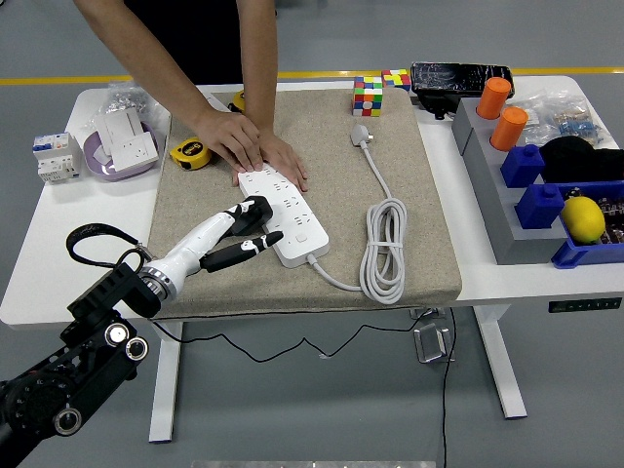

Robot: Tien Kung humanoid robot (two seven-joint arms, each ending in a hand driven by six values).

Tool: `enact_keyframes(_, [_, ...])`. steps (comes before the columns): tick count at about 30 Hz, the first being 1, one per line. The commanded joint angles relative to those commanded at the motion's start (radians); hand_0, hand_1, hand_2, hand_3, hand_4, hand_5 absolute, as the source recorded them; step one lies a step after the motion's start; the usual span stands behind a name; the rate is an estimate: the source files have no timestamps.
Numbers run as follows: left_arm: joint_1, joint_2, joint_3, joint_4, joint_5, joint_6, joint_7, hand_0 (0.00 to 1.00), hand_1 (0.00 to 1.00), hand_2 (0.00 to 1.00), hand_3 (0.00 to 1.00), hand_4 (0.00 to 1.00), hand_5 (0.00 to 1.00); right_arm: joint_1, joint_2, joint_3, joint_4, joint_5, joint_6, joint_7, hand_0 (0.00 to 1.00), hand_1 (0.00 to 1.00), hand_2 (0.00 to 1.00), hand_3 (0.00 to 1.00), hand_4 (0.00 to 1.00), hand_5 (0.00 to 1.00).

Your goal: Pick up the plug,place it near the board,insert it into the board,press the button

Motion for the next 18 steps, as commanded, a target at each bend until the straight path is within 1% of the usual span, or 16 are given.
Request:
enact_keyframes(5, [-0.002,0.0,0.014,0.004,-0.002,0.0,0.0,0.998,0.998,0.998,0.998,0.998,0.998,0.0,-0.001,-0.001,0.001,-0.003,0.0,-0.001,0.962,0.916,0.837,0.835,0.998,0.99])
enact_keyframes(18, [-0.003,0.001,0.015,0.013,0.002,0.002,-0.001,0.998,0.998,0.998,0.998,0.998,0.998,-0.009,-0.005,0.004,0.0,-0.005,-0.001,-0.001,0.962,0.916,0.837,0.834,0.998,0.99])
